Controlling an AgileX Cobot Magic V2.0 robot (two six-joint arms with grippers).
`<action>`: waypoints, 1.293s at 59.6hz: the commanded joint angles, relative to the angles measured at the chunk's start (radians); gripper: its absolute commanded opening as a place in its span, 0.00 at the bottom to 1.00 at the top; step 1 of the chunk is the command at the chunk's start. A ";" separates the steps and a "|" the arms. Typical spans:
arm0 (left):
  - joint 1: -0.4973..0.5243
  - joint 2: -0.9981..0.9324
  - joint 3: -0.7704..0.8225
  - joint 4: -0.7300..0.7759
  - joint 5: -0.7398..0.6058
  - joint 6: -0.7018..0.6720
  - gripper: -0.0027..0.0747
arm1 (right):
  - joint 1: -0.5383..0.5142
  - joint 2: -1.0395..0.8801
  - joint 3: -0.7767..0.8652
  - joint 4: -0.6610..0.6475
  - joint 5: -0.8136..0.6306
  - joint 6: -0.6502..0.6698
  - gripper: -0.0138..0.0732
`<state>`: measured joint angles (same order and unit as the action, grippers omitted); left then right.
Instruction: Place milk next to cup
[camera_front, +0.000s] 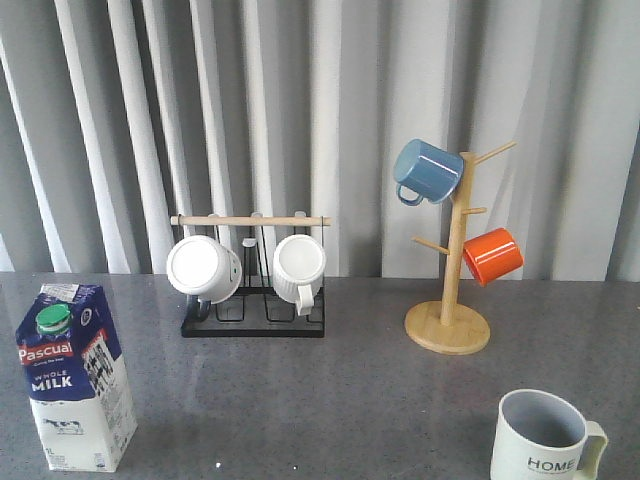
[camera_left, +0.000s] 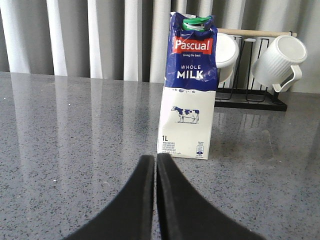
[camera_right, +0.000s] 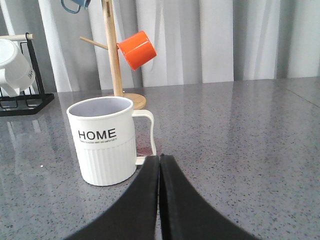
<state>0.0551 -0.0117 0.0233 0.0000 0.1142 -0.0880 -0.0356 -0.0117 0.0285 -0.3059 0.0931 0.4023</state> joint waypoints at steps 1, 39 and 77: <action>0.002 -0.012 -0.027 -0.008 -0.070 -0.005 0.03 | -0.002 -0.014 0.008 -0.011 -0.088 0.000 0.15; 0.002 -0.012 -0.028 -0.016 -0.394 -0.218 0.03 | -0.002 -0.014 -0.017 -0.008 -0.236 0.190 0.15; 0.002 -0.011 -0.325 -0.008 -0.354 -0.431 0.25 | -0.002 0.475 -0.724 -0.038 0.003 0.058 0.68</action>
<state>0.0551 -0.0119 -0.2449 -0.0062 -0.2086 -0.4706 -0.0356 0.3960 -0.6165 -0.3326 0.1169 0.4775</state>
